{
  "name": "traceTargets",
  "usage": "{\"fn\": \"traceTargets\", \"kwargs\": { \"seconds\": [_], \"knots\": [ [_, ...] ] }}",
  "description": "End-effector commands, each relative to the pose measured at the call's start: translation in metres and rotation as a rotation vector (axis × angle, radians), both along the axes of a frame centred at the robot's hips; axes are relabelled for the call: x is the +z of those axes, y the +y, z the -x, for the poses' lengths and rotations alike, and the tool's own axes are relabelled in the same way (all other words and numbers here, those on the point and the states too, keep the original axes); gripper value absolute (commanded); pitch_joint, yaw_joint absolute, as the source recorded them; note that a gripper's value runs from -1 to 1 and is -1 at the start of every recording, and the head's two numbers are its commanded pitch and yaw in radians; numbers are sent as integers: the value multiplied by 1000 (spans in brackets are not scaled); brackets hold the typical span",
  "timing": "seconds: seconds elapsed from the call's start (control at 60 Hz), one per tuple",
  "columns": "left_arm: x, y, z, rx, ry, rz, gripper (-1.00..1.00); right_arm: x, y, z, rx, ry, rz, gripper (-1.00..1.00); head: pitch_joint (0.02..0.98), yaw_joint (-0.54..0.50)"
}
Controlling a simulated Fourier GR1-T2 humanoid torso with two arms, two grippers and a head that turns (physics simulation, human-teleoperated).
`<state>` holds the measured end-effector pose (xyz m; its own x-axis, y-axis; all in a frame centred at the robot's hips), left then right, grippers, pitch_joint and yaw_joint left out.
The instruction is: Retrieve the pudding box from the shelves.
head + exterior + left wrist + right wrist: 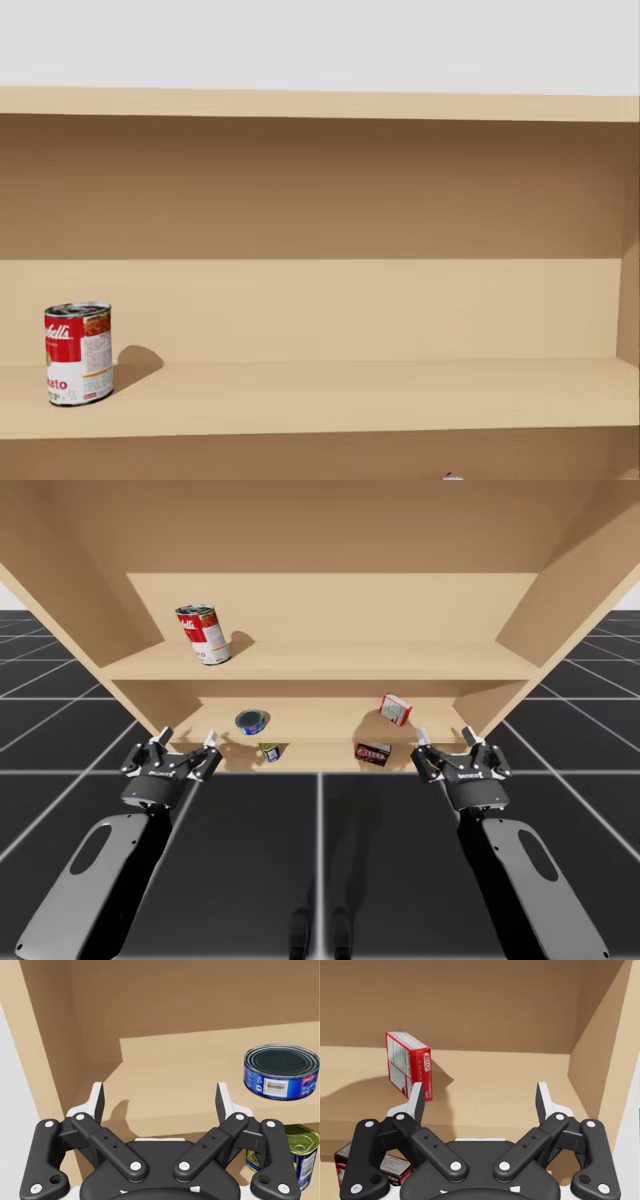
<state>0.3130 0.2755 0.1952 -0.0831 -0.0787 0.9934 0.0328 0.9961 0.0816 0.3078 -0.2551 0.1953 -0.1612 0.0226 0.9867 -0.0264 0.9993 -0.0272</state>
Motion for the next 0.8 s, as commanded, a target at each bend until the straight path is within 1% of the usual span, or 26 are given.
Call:
{"fn": "traceTargets", "kwargs": {
  "seconds": [0.017, 0.05, 0.1, 0.133, 0.183, 0.233, 0.367, 0.583, 0.6, 0.633, 0.65, 0.8],
  "knots": [
    [0, 1, 0, 1, -1, 0, -1000, 1, -1, 1, -29, 5, -43, -1000, 86, -53],
    [0, 1, 0, 1, -1, 0, -1000, 1, -1, 1, -17, 5, -42, -1000, 91, -53],
    [0, 1, 0, -1, -1, -1, -1000, 2, -1, 0, -25, 2, -45, -1000, 107, -54],
    [0, 1, 0, -1, -1, -1, -1000, 1, -2, -1, -28, 10, -41, -1000, 114, -54],
    [0, 1, 0, -1, 0, -1, -1000, 0, -3, -3, -20, 26, -48, -1000, 141, -55],
    [0, 1, -1, -1, 1, -1, -1000, 0, -3, -3, -22, 24, -45, -1000, 176, -57],
    [0, 2, -1, 2, 3, 5, -1000, -1, -4, -3, -19, 24, -41, -1000, 286, -56],
    [-1, 1, -2, 0, 5, -9, -1000, -3, -1, -5, -10, 30, -34, -1000, 481, -71],
    [-1, 1, -2, 0, 6, -10, -1000, -3, -1, -5, -9, 32, -32, -1000, 509, -76],
    [-1, 1, -2, -1, 6, -11, -1000, -3, -1, -5, -9, 32, -31, -1000, 527, -80],
    [-1, 1, -2, -2, 6, -11, -1000, -3, -1, -5, -9, 33, -32, -1000, 557, -88],
    [-1, 0, -3, -10, 7, -18, -1000, -3, 0, -5, -9, 34, -29, -1000, 659, -140]
  ]
}}
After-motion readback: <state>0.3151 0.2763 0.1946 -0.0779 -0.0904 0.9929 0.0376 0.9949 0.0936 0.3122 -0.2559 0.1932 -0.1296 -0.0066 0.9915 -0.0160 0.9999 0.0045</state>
